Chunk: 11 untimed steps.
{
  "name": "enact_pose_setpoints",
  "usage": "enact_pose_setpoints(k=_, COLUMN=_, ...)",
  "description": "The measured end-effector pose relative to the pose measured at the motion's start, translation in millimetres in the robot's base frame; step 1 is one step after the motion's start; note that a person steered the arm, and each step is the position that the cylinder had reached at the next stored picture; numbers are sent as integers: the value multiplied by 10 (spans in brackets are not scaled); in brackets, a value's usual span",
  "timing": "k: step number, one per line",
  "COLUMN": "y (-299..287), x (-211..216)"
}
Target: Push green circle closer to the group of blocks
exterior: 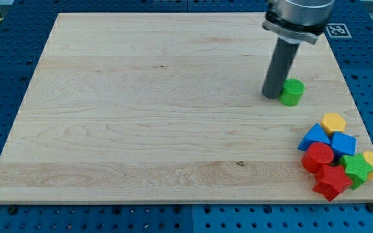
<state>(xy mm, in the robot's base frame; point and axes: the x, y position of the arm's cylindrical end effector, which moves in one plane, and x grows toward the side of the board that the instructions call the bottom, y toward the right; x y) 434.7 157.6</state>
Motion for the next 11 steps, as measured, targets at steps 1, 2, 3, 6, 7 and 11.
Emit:
enact_pose_setpoints(k=1, y=90, x=-150)
enact_pose_setpoints(k=2, y=259, x=-199)
enact_pose_setpoints(k=3, y=457, x=-123)
enact_pose_setpoints(k=6, y=1024, x=42)
enact_pose_setpoints(k=7, y=1093, x=151)
enact_pose_setpoints(k=11, y=1697, x=741)
